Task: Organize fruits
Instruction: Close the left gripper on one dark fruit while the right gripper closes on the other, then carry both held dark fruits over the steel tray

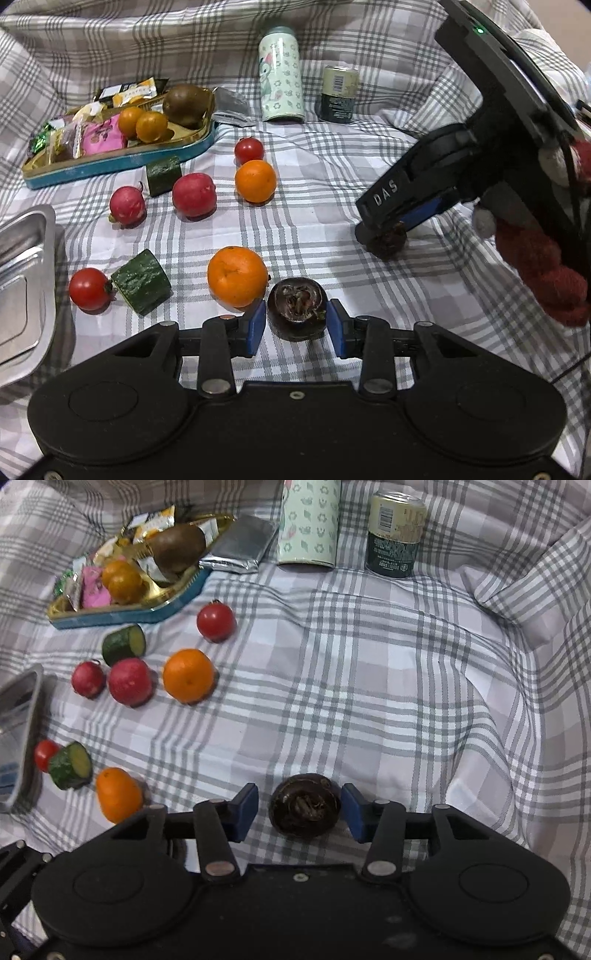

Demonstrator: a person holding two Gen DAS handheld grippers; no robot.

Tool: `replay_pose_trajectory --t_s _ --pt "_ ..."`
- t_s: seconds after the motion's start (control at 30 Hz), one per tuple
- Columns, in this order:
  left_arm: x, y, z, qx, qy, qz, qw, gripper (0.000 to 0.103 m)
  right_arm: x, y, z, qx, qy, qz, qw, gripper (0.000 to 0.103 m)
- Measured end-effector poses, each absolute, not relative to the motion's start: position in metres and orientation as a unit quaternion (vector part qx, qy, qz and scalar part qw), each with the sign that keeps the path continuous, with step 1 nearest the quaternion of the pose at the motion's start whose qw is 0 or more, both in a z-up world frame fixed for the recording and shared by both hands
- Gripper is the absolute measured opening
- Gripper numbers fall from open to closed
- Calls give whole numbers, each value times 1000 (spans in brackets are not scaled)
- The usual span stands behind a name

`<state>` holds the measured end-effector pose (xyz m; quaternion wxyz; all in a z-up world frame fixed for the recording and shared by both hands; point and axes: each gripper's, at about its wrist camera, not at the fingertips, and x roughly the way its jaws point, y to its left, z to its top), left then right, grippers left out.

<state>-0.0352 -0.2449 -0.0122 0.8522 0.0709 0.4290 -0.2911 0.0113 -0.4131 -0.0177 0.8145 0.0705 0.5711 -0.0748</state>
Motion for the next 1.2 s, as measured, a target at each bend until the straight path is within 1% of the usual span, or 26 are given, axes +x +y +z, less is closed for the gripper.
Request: replay_pose_trajectory --t_s 0.03,0.17,0.47,0.57,0.7,0.93,1.13,1.17,1.2 --pt "-34 -245 -14 65 432 -288 852 45 12 -413 -19 67 573 -77 813 45" --pt "-31 -248 -20 40 450 -279 847 44 13 -414 -21 67 575 -77 812 45" --pt "-23 -254 -24 21 458 -253 852 46 16 -411 -27 58 582 -78 807 47" --pt "-22 -258 -24 24 457 -247 854 47 16 -410 -28 54 583 -79 807 47" --pt "-23 -263 -27 25 456 -239 857 51 17 -412 -29 59 582 -79 807 47" --pt "-16 -265 -32 -9 469 -217 856 51 15 -410 -28 53 580 -78 809 46" --pt "-11 -270 -34 -15 470 -203 859 52 12 -415 -26 57 577 -84 810 46" --pt "-11 -272 -35 -14 469 -200 860 51 12 -416 -25 57 577 -86 810 46" --pt "-12 -273 -35 -13 468 -200 861 49 12 -417 -25 58 576 -89 811 46"
